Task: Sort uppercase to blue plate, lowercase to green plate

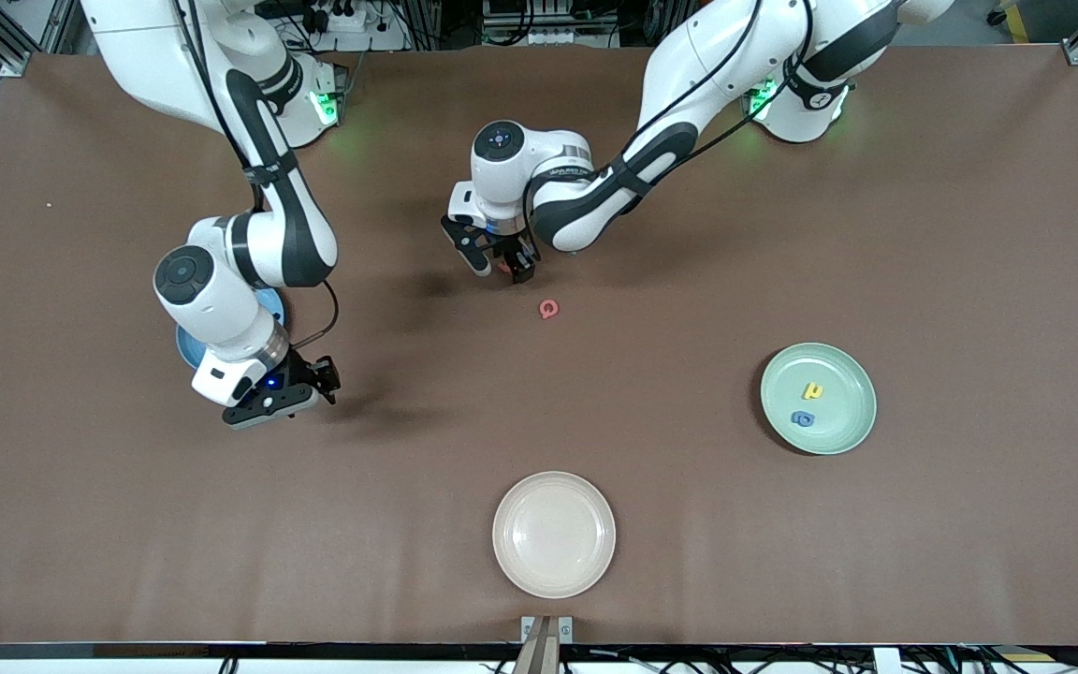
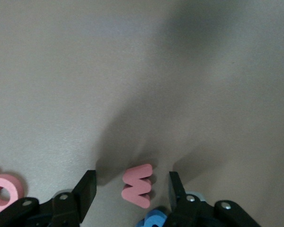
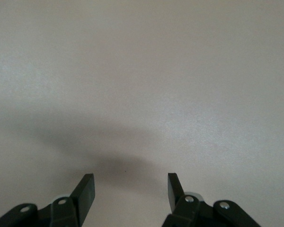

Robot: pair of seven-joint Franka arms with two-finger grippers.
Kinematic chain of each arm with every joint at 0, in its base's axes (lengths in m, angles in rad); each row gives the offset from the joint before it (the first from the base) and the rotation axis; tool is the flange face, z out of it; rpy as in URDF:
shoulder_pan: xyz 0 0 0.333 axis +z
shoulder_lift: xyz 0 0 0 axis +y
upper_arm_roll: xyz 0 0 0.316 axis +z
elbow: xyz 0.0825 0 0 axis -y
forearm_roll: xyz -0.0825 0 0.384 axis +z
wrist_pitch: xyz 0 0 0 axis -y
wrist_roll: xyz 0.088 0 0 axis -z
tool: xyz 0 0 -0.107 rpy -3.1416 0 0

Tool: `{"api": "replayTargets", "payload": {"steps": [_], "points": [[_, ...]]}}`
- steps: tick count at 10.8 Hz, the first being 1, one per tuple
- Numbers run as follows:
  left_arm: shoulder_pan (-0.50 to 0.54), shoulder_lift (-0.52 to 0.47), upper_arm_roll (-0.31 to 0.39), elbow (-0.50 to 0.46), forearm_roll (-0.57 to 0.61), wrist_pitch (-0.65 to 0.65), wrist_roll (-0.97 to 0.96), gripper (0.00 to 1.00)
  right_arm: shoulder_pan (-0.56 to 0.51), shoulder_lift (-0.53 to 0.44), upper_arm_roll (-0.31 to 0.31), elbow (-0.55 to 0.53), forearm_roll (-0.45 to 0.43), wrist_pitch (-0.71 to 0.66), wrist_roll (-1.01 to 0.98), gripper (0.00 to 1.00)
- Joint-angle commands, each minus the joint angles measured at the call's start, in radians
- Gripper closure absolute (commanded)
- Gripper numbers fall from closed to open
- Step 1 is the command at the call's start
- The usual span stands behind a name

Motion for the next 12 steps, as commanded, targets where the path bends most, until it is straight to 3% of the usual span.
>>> {"api": "replayTargets", "payload": {"steps": [1,2,5,6,8,10,12], "points": [[-0.014,0.008,0.011,0.021,0.028,0.007,0.002,0.32,-0.004,0.024,0.008,0.016,0.015,0.012,0.012,0.29],[-0.014,0.008,0.011,0.021,0.028,0.007,0.002,0.38,-0.004,0.029,0.01,0.016,0.014,0.018,0.012,0.29],[-0.012,0.008,0.012,0.019,0.025,0.007,0.006,0.72,-0.004,0.031,0.01,0.016,0.014,0.02,0.012,0.29],[-0.014,0.013,0.012,0.019,0.021,0.007,0.002,0.74,-0.004,0.029,0.016,0.016,0.014,0.021,0.012,0.3],[-0.002,0.007,0.012,0.019,0.016,0.007,-0.002,1.0,-0.004,0.027,0.042,0.016,0.015,0.021,0.061,0.29],[0.044,-0.042,0.011,0.018,-0.024,-0.019,-0.017,1.0,-0.002,0.026,0.082,0.016,0.012,0.036,0.129,0.29],[0.145,-0.171,-0.014,0.015,-0.172,-0.174,0.017,1.0,0.019,0.026,0.099,0.015,0.006,0.047,0.21,0.29]]}}
